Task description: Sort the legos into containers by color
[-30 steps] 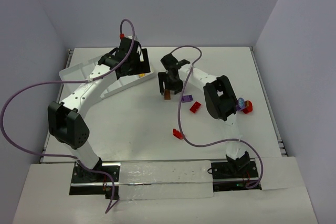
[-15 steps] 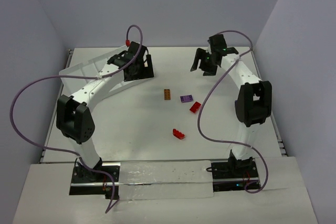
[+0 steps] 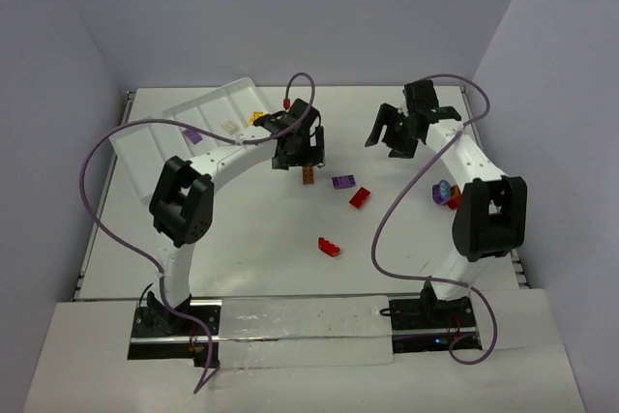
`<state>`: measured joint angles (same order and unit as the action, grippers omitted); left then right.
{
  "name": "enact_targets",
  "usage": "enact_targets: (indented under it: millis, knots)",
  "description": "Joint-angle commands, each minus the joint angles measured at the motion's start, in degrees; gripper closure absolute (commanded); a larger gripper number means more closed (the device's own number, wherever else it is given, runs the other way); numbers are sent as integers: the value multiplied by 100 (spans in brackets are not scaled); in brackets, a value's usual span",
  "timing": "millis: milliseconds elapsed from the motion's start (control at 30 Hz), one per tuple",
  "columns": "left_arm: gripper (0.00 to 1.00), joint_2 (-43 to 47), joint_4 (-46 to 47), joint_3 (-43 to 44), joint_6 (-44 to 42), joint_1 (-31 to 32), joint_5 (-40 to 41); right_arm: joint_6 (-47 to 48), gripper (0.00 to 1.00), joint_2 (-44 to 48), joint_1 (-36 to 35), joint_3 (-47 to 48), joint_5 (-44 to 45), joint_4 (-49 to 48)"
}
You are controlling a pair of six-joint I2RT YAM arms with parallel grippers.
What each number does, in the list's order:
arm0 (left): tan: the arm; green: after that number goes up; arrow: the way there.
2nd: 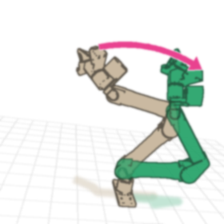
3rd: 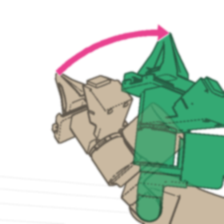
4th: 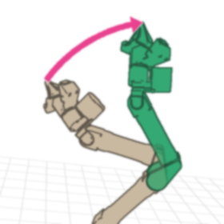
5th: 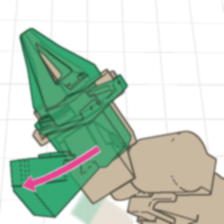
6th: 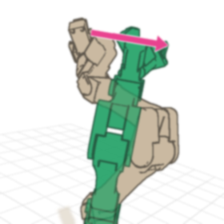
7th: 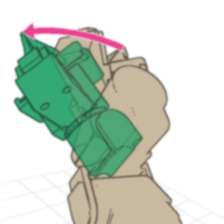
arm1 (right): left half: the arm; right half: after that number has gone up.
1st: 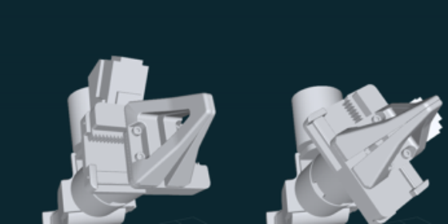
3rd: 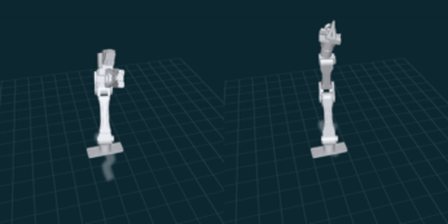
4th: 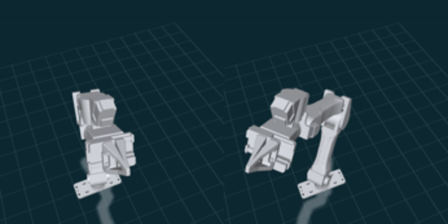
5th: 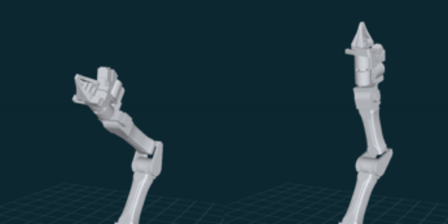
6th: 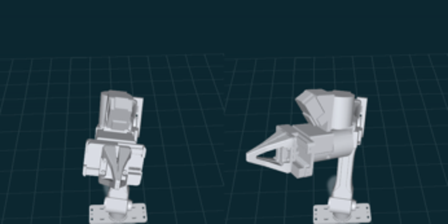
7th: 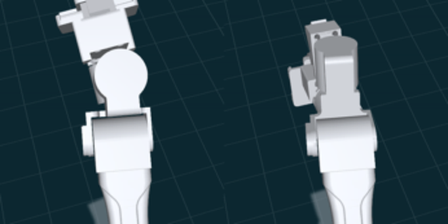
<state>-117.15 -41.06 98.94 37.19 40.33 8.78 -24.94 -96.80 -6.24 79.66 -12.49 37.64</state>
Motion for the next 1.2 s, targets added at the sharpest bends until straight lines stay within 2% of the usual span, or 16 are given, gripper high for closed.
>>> enact_targets:
  millis: [0, 333, 533, 667, 733, 933, 1067, 1167]
  knots:
    - [3, -565, 131, 652, 338, 80, 131, -99, 20, 676, 78, -159, 430, -360]
    - [21, -1400, -150, 1199, 610, 97, 830, 37, 20, 842, 131, -27, 602, -259]
    - [32, -1419, 110, 826, 597, 97, 750, 43, 20, 900, 140, 40, 637, -178]
    - [46, -1511, -26, 834, 516, 138, 947, 42, 20, 935, 138, 23, 651, -173]
    - [59, -1448, -61, 760, 470, 159, 1102, 42, 20, 935, 131, 23, 697, -148]
    - [98, -939, -369, 687, 465, 114, 1586, 51, 21, 935, 131, 85, 757, -142]
    - [100, -222, -411, 373, 315, 1, 1844, 67, 21, 891, 114, 146, 748, -77]
    - [100, 874, -312, -265, 163, -678, 1420, 97, 21, 865, 39, 258, 797, -13]
